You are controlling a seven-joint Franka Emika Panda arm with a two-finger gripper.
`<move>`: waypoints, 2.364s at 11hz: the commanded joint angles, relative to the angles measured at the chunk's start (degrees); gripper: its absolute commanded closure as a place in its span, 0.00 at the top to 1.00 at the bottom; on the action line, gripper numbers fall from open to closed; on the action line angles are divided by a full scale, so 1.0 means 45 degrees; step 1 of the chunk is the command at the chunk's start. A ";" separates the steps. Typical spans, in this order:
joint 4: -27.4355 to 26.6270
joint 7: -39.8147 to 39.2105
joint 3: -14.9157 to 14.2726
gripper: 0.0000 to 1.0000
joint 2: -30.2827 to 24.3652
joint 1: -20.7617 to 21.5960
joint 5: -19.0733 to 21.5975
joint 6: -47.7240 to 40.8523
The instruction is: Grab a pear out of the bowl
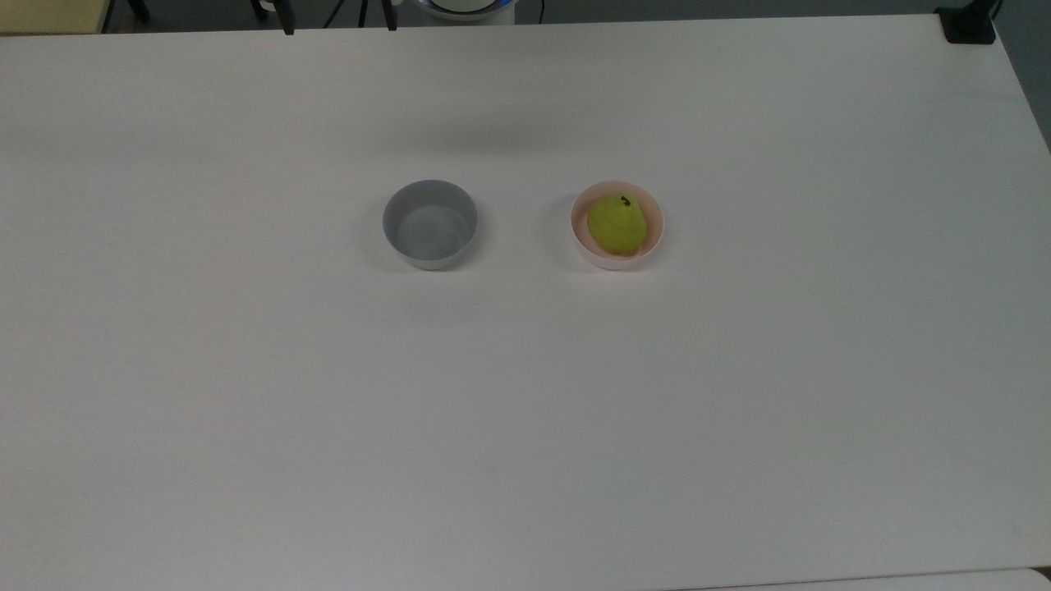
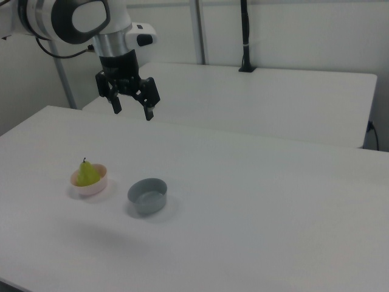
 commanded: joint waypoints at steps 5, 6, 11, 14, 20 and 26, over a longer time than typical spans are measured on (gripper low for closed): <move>0.0047 0.0302 -0.0071 1.00 0.0010 0.0250 0.0080 -0.0076; 0.0047 0.0302 -0.0052 1.00 0.0010 0.0269 0.0080 -0.0076; 0.0047 -0.0881 -0.0052 1.00 0.0030 0.0230 0.0022 -0.0096; -0.0265 -0.4591 -0.0052 1.00 0.0107 0.0210 -0.0096 -0.0386; -0.0714 -0.2347 0.1564 1.00 0.0244 0.0269 0.0002 -0.0194; -0.1980 0.2874 0.2780 1.00 0.1492 0.2004 0.0021 0.2768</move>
